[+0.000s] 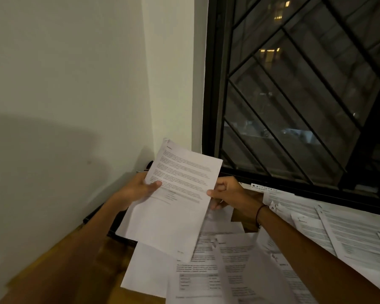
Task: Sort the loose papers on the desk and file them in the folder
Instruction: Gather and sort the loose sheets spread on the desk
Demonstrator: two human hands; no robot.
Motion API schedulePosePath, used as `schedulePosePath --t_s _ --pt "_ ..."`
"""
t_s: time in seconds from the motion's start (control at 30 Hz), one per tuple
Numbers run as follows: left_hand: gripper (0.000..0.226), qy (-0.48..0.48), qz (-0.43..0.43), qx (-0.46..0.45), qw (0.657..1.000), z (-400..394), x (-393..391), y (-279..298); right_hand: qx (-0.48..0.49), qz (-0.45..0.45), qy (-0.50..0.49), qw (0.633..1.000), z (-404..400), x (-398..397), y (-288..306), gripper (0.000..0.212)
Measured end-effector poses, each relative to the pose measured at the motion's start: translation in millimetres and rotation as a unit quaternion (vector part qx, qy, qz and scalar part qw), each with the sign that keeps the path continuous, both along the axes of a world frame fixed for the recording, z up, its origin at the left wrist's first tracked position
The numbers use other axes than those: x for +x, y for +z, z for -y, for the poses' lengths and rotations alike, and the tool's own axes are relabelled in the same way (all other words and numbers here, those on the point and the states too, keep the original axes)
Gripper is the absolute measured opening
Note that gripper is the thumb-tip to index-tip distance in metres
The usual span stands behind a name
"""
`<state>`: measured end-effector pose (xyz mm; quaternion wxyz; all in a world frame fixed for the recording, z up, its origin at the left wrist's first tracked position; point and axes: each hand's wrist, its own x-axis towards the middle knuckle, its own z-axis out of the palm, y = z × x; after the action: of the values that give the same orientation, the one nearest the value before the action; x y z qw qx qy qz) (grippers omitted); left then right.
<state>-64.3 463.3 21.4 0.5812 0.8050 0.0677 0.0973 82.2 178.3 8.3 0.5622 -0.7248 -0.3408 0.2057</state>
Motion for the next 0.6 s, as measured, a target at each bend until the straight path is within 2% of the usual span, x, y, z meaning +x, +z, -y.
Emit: schedulePosePath --t_s 0.1,0.17,0.27,0.4,0.5,0.6 --pt "0.027 0.046 -0.002 0.012 0.999 -20 -18 -6 -0.014 0.024 -0.028 0.999 -3 10 -13 0.013" --pt "0.022 0.081 0.009 0.031 0.996 -32 -27 -8 -0.041 0.081 -0.037 0.995 -6 16 -25 0.013" --pt "0.009 0.157 0.025 0.074 0.985 -48 -37 -14 -0.129 0.181 -0.033 0.975 -11 17 -42 0.041" --pt "0.016 0.242 0.003 0.193 0.951 -69 -42 -25 -0.23 0.242 -0.017 0.942 -15 13 -48 0.084" --pt "0.023 0.296 -0.042 0.269 0.916 -77 -47 -29 -0.272 0.245 -0.002 0.931 -16 13 -49 0.097" --pt "0.023 0.305 -0.054 0.285 0.907 -80 -50 -32 -0.28 0.23 0.003 0.932 -13 17 -53 0.107"
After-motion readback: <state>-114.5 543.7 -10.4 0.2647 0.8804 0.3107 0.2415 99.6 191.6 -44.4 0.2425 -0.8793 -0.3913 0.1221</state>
